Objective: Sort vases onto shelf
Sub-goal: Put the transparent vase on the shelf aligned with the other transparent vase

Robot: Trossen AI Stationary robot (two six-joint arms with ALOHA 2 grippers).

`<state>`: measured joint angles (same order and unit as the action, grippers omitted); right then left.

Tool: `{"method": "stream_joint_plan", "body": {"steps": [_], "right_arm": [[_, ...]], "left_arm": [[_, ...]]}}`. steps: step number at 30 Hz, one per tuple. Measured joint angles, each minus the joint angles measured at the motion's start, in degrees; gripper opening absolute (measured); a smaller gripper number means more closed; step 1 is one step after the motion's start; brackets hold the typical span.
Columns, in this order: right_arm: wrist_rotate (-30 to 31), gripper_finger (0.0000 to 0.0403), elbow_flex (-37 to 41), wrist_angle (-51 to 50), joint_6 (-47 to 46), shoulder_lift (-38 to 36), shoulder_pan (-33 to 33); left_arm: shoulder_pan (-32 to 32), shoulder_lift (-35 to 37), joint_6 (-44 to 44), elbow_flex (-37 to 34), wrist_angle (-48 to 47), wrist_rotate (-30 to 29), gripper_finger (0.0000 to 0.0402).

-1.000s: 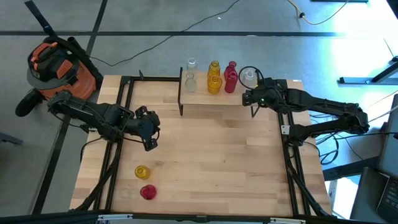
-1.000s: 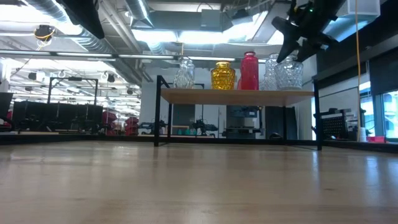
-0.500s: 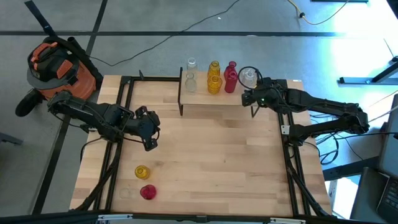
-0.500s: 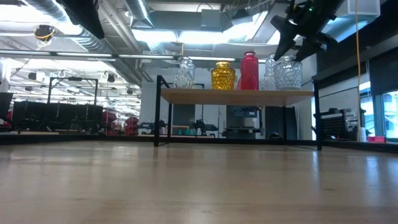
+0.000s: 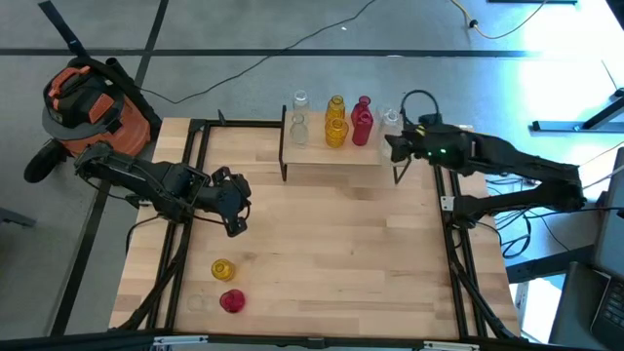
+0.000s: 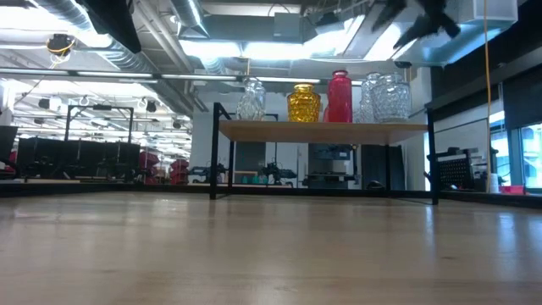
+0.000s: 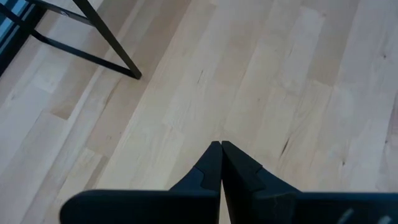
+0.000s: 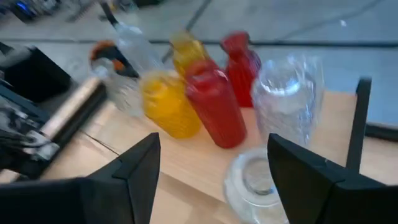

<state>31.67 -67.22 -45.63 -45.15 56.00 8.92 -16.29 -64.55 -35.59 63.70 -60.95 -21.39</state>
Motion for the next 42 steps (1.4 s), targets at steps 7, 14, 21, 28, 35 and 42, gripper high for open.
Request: {"method": "stream_joint_plan", "body": {"steps": [7,14,21,28,35,42], "right_arm": [[7.41,0.0231,-4.88,-0.87,1.04,-0.66,-8.40],[7.24,0.0205,-5.11,-8.54,-6.22,1.33,-17.65],[8.99,0.0139,-5.05,-23.69,-22.64,6.62,-18.62],[1.64,0.0015,-3.64,-22.42,-21.76,8.77,-14.69],[-4.15,0.0007,1.97,-15.60,-18.20,8.77,-8.41],[-7.69,0.0002,5.73,-10.10,-15.78,8.78,-3.08]], "left_arm": [[0.00,0.00,0.00,0.00,0.02,-0.13,0.0000],[0.00,0.00,-1.68,0.00,0.07,-0.22,0.0000],[0.00,0.00,-2.73,0.00,0.11,-1.92,0.0000],[0.04,0.00,-4.79,0.00,0.17,-2.12,0.0000],[0.04,0.00,-4.81,0.00,0.20,-3.15,0.0000],[0.04,0.00,-4.95,0.00,0.15,-3.17,0.0000]]}}
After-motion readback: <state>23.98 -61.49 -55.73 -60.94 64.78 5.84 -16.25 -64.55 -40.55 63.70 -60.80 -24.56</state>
